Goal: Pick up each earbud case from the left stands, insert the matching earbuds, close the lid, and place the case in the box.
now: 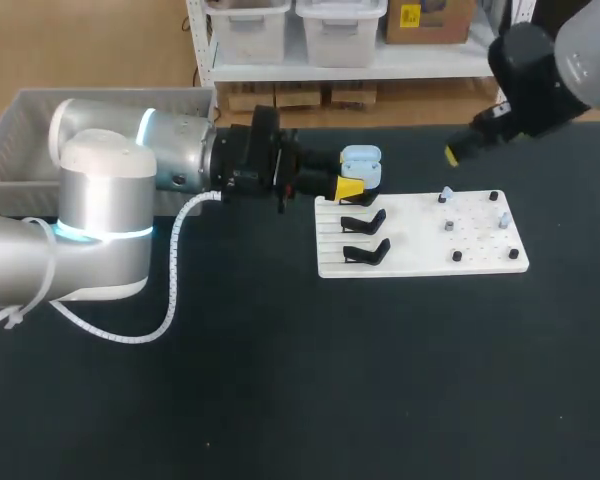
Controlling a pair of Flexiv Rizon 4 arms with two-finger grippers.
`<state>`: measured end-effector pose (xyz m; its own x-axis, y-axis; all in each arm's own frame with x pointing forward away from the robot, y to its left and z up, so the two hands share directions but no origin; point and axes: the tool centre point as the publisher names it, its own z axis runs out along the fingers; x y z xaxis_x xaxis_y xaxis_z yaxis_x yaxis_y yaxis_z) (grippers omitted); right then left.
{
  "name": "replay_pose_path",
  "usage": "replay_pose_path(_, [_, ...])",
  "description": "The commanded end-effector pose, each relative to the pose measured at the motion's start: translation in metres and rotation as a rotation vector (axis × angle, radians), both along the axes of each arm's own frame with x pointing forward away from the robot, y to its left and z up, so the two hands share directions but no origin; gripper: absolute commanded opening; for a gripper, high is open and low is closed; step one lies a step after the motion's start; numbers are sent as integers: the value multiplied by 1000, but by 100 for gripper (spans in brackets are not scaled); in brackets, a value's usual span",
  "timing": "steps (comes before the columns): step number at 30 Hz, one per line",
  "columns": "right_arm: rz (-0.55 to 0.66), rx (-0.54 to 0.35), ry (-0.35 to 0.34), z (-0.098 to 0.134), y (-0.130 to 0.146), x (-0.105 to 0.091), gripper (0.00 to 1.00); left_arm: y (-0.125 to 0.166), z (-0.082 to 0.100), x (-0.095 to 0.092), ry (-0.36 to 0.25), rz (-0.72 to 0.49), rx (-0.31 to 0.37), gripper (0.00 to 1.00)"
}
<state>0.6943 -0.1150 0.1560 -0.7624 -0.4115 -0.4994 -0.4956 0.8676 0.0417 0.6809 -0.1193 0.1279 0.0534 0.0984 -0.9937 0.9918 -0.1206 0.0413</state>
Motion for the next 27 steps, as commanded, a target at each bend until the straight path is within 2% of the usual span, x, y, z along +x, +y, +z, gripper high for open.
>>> replay_pose_path(1, [-107,-162,-28,-4,-14,-5,100,0,-1,-1,-3,4,-3,0])
replay_pose_path(9, [-116,-197,97,-33,-37,-5,100,0,-1,-1,-3,4,-3,0])
replay_pose_path(15, [-116,-176,174,-54,-47,-3,100,0,-1,-1,-3,4,-3,0])
replay_pose_path(23, [-91,-228,255,-83,-59,-3,100,0,-1,-1,-3,4,-3,0])
replay_pose_path(27, [-98,-258,266,-91,-60,-4,100,0,-1,-1,-3,4,-3,0])
